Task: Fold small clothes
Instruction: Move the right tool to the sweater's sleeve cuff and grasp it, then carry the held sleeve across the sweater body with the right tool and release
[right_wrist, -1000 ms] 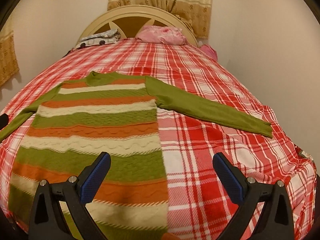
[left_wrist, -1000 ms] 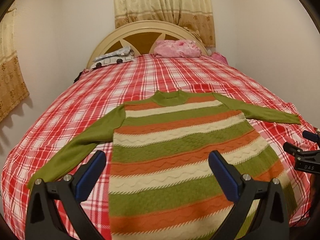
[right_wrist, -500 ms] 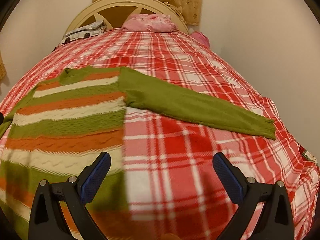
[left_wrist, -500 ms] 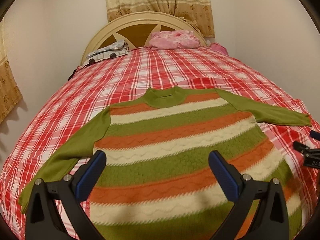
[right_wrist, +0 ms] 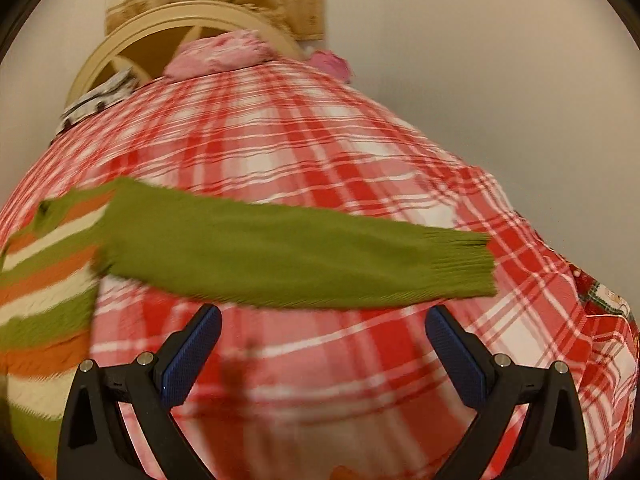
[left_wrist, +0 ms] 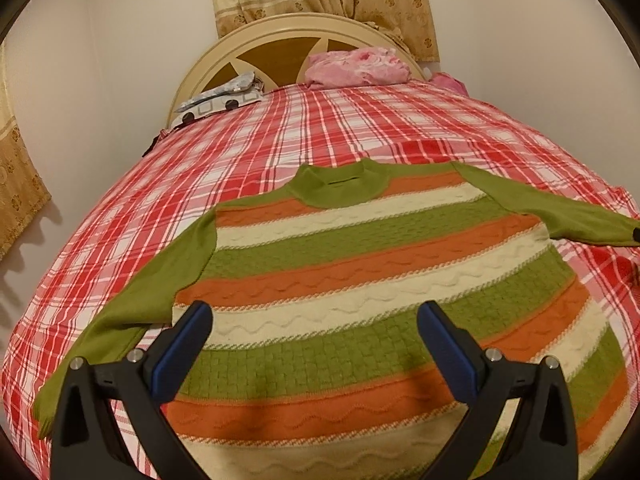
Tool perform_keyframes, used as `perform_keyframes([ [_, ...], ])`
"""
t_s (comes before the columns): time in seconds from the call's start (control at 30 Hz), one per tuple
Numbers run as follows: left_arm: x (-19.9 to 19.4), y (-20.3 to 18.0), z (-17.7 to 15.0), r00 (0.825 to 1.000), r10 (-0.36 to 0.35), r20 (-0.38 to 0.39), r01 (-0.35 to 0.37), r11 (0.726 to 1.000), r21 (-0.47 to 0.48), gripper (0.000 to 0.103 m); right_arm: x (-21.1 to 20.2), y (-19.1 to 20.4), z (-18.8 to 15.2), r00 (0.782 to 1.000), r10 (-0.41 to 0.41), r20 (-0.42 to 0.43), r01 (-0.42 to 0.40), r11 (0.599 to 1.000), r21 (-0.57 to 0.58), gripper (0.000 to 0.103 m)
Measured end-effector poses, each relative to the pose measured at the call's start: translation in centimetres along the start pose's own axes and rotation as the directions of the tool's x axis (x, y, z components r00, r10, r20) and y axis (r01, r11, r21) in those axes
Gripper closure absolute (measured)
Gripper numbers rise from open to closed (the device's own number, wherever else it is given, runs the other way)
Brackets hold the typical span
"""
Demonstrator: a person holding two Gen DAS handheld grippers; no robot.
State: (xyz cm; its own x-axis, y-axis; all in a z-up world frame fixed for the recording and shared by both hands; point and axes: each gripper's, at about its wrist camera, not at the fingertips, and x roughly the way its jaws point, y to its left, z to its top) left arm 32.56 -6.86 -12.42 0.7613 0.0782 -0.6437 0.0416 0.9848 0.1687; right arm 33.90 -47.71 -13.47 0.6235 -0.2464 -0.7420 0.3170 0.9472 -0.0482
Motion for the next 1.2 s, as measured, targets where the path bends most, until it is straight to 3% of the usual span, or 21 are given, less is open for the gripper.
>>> perform_keyframes([
  [0.2, 1.0, 0.4, 0.2, 1.0, 0.016, -0.009, -0.016, 1.0, -0.003, 0.0, 3.1, -5.4, 1.9, 0.995, -0.092, -0.028, 0.094, 0.992, 0.079, 0.001],
  [0.47, 2.7, 1.5, 0.2, 0.998, 0.047, -0.027, -0.048, 0.999, -0.021, 0.0, 5.9, -10.3, 3.7, 0.989, -0.128, -0.08, 0.141, 0.973, 0.181, 0.003],
  [0.6, 3.4, 2.0, -0.3, 0.998, 0.048, -0.047, -0.049, 0.998, -0.033, 0.0, 8.0, -11.3, 3.5, 0.987, -0.044, -0.154, 0.078, 0.971, 0.225, 0.037],
  [0.7, 3.5, 2.3, -0.5, 0.998, 0.046, -0.05, -0.048, 0.998, -0.04, 0.0, 8.0, -11.2, 3.4, 0.991, -0.019, -0.133, 0.049, 0.972, 0.229, 0.044],
  [0.8, 3.4, 2.7, -0.6, 0.998, 0.04, -0.053, -0.043, 0.998, -0.053, 0.0, 7.6, -10.6, 3.7, 0.993, 0.038, -0.116, -0.011, 0.975, 0.224, 0.085],
  [0.9, 2.9, 3.2, -0.7, 0.998, 0.033, -0.045, -0.036, 0.997, -0.068, 0.0, 6.9, -9.5, 4.2, 0.994, 0.045, -0.097, -0.025, 0.979, 0.203, 0.091],
  [1.2, 1.6, 5.5, -1.1, 0.999, 0.045, -0.027, -0.047, 0.994, -0.099, 0.0, 1.4, -4.3, 9.0, 0.992, 0.111, 0.052, -0.117, 0.983, 0.14, 0.092],
])
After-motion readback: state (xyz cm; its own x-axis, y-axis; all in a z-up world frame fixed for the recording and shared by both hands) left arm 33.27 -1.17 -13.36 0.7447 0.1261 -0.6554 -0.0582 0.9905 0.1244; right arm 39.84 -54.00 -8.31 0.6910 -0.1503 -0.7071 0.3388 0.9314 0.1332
